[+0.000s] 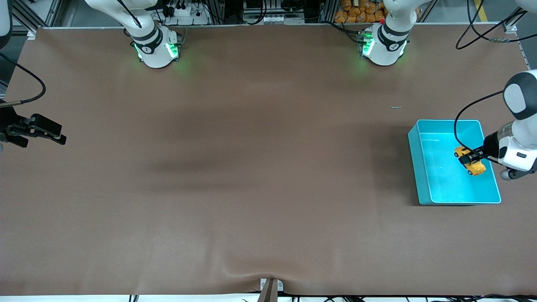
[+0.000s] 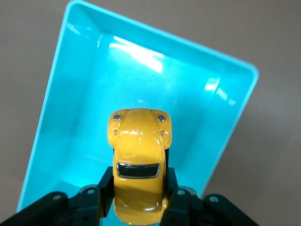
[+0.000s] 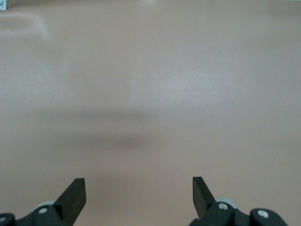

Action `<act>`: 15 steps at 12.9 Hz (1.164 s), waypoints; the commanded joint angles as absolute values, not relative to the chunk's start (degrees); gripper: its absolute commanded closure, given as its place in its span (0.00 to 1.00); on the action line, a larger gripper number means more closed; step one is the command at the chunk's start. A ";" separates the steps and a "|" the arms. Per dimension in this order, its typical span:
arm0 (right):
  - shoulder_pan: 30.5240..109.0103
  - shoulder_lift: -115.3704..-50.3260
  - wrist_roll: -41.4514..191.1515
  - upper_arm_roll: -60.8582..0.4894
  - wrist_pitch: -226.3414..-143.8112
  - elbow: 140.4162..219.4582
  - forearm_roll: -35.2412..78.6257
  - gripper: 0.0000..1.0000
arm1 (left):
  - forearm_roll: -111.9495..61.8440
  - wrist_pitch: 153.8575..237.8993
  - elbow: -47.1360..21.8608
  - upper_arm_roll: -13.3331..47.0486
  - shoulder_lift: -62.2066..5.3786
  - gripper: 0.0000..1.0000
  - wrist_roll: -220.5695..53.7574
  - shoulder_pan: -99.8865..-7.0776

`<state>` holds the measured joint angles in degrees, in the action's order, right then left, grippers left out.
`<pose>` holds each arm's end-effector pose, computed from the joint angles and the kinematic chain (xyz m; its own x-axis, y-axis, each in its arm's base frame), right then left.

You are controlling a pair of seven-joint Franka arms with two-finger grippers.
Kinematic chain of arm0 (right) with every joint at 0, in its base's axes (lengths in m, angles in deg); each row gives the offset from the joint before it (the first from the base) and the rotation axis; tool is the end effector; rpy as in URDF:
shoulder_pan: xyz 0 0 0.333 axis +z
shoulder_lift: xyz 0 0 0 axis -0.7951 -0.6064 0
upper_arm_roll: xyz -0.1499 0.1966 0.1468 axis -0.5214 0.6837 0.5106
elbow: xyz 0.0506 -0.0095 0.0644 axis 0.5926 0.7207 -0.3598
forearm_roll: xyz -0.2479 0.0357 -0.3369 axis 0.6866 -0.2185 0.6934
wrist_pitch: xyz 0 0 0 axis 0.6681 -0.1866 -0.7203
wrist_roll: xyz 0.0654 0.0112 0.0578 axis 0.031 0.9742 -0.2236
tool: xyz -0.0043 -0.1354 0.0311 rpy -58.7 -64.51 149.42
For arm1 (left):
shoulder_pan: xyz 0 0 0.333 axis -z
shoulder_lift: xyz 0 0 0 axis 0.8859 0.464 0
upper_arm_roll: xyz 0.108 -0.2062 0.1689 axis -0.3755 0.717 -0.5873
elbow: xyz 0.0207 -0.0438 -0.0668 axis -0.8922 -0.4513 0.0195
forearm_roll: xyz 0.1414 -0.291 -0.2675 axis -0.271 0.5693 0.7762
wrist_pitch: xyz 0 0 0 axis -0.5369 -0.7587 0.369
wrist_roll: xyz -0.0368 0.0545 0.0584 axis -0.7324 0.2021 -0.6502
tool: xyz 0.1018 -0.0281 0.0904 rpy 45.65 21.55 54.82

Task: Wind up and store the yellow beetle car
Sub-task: 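Lower the car into the cyan bin and open the left gripper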

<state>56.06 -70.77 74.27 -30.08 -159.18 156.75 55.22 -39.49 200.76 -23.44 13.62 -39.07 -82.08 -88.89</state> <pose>0.6385 -0.0079 0.5674 0.9978 0.0470 0.0460 0.0488 -0.9981 -0.0375 0.6032 0.1319 0.2799 0.9565 0.2876 -0.0495 0.2870 -0.9577 -0.0180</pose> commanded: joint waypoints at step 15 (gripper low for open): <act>54.69 -57.10 73.60 -28.69 -160.07 169.95 55.29 0.00 | -51.53 207.22 -21.91 15.14 -23.79 0.00 -88.88 -91.45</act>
